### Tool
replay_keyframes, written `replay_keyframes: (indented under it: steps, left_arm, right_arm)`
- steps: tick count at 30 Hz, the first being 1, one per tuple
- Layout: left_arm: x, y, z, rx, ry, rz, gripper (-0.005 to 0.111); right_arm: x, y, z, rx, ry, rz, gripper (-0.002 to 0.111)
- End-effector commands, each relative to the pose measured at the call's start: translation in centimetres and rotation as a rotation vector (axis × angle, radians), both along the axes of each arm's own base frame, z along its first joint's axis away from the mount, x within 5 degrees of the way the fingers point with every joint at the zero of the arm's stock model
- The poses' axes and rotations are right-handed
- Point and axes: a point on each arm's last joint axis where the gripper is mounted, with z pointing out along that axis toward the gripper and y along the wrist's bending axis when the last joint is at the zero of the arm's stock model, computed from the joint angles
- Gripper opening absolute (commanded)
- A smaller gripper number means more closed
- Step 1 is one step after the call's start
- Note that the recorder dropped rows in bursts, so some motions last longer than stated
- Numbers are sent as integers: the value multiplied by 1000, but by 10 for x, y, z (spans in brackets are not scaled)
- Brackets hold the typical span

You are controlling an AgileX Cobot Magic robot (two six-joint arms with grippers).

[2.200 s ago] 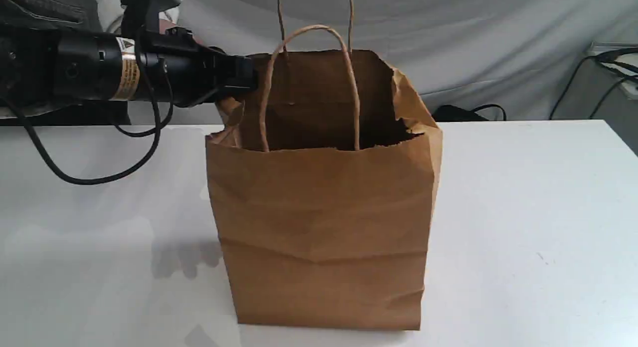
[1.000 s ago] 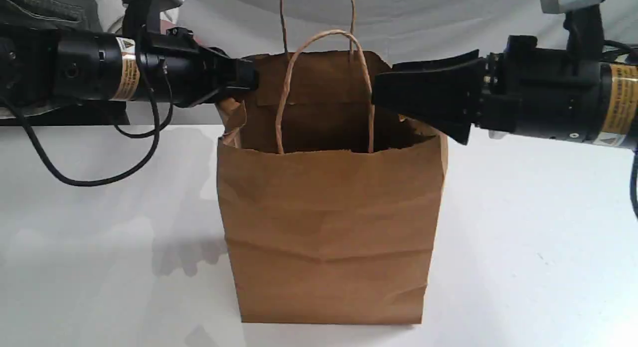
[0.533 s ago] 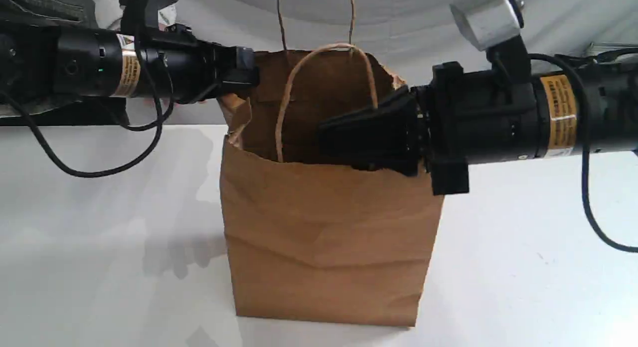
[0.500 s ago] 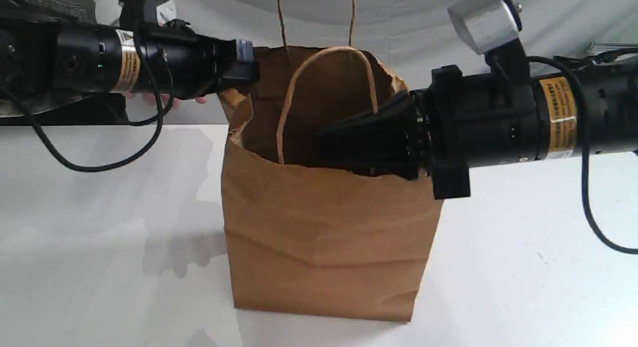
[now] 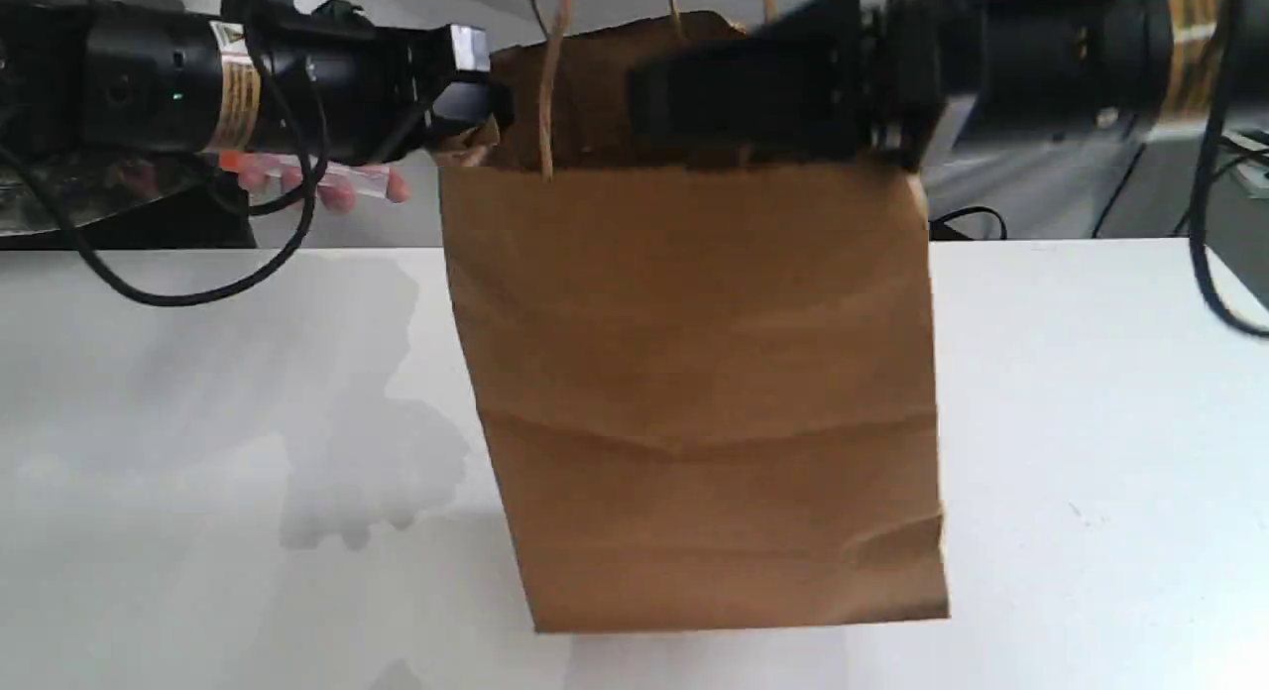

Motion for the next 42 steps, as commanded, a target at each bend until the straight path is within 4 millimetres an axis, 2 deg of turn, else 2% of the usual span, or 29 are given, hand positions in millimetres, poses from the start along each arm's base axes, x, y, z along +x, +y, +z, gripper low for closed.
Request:
replay_keyframes:
  steps: [1, 6, 13, 20, 24, 33, 37, 40, 42]
  left_arm:
    - [-7, 17, -7, -50, 73, -9, 0]
    - [-14, 28, -29, -46, 149, 20, 0]
    - [-15, 28, -34, -43, 163, 22, 0]
    - [-10, 26, -61, -48, 239, 2, 0]
    - [-5, 26, -69, -44, 253, 8, 0]
    - [-3, 26, -69, -44, 249, 8, 0]
    - [-2, 27, -67, -3, 195, -8, 0]
    - [3, 29, -51, 19, 127, 22, 0]
    - [7, 29, -31, 11, 70, 31, 0]
  right_arm:
    - [18, -3, 23, 9, 9, -159, 0]
    - [42, 5, 23, 29, 6, -139, 0]
    - [80, 28, -5, 40, 65, -131, 0]
    - [110, 41, -24, 40, 81, -140, 0]
    - [113, 43, -24, 46, 78, -130, 0]
    - [113, 43, -25, 38, 77, -133, 0]
    - [109, 44, -26, 31, 81, -89, 0]
    - [101, 46, -27, 6, 78, -1, 0]
    - [95, 46, -24, -12, 71, 42, 0]
